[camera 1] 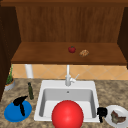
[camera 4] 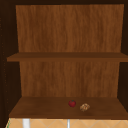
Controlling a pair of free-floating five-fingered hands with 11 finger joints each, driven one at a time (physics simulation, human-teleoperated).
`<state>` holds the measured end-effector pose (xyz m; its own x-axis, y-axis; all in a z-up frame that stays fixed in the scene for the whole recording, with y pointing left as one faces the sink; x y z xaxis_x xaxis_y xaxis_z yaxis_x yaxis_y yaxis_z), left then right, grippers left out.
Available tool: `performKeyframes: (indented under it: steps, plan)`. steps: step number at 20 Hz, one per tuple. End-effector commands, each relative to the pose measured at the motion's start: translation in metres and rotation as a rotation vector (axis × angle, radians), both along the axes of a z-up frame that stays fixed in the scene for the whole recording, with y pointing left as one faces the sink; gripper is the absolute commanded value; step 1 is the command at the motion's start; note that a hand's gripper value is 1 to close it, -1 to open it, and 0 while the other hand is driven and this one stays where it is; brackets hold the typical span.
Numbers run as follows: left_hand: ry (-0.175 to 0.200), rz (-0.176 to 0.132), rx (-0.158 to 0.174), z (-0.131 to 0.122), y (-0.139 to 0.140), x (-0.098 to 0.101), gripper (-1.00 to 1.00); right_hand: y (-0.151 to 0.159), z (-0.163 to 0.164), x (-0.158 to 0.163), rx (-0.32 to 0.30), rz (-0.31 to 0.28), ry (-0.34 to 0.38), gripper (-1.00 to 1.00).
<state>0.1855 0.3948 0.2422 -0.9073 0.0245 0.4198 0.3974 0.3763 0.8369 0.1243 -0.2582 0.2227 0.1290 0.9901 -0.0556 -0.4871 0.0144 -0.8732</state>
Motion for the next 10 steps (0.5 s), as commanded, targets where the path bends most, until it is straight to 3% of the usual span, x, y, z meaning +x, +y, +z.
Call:
performKeyframes:
  steps: [1,6,8,10]
  plan:
    - [-0.013,0.032,0.031,-0.004,-0.022,-0.016,-1.0,0.0,0.0,0.0,0.0,0.0,0.0,0.0]
    - [-0.004,0.038,0.043,-0.014,-0.05,-0.036,-1.0,0.0,0.0,0.0,0.0,0.0,0.0,0.0]
    - [-0.006,0.047,0.061,-0.017,-0.058,-0.041,-1.0,0.0,0.0,0.0,0.0,0.0,0.0,0.0]
    - [-0.001,0.033,0.083,-0.018,-0.068,-0.042,-1.0,0.0,0.0,0.0,0.0,0.0,0.0,0.0]
